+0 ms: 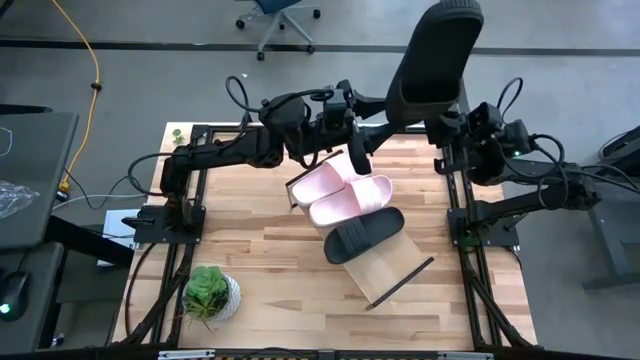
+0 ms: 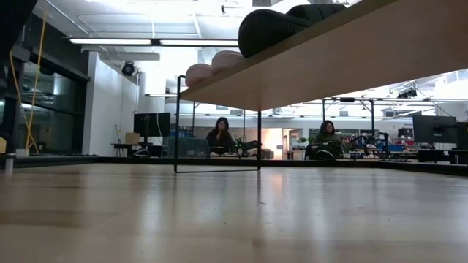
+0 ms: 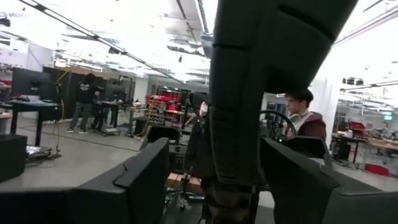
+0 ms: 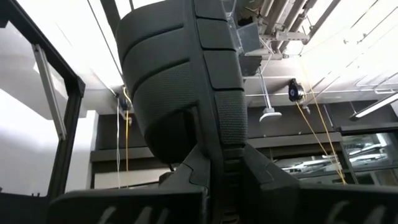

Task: Pick and place slides into the shelf
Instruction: Put the black slide on the shelf

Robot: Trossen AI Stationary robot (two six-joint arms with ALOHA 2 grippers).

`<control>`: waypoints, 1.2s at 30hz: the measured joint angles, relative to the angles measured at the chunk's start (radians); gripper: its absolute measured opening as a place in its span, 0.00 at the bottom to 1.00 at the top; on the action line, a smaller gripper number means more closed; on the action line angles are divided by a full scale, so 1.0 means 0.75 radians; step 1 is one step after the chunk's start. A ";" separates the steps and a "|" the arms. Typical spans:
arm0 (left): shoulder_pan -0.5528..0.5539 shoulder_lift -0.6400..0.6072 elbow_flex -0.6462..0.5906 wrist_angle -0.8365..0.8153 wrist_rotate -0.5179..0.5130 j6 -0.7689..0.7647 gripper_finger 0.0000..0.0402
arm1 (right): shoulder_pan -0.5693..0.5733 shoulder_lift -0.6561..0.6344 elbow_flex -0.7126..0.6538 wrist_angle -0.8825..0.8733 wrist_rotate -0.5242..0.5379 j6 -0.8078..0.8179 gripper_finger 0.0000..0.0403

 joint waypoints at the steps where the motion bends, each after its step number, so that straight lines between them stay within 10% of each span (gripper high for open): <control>1: 0.000 0.000 0.000 0.000 0.007 0.003 0.58 | 0.000 0.004 0.000 0.009 0.000 0.002 0.03; 18: 0.000 0.000 0.000 0.003 0.061 0.023 0.08 | 0.000 0.029 0.000 0.045 -0.018 0.019 0.03; 36: 0.000 -0.001 0.000 0.003 0.059 0.036 0.07 | 0.000 0.029 0.000 0.046 -0.024 0.032 0.16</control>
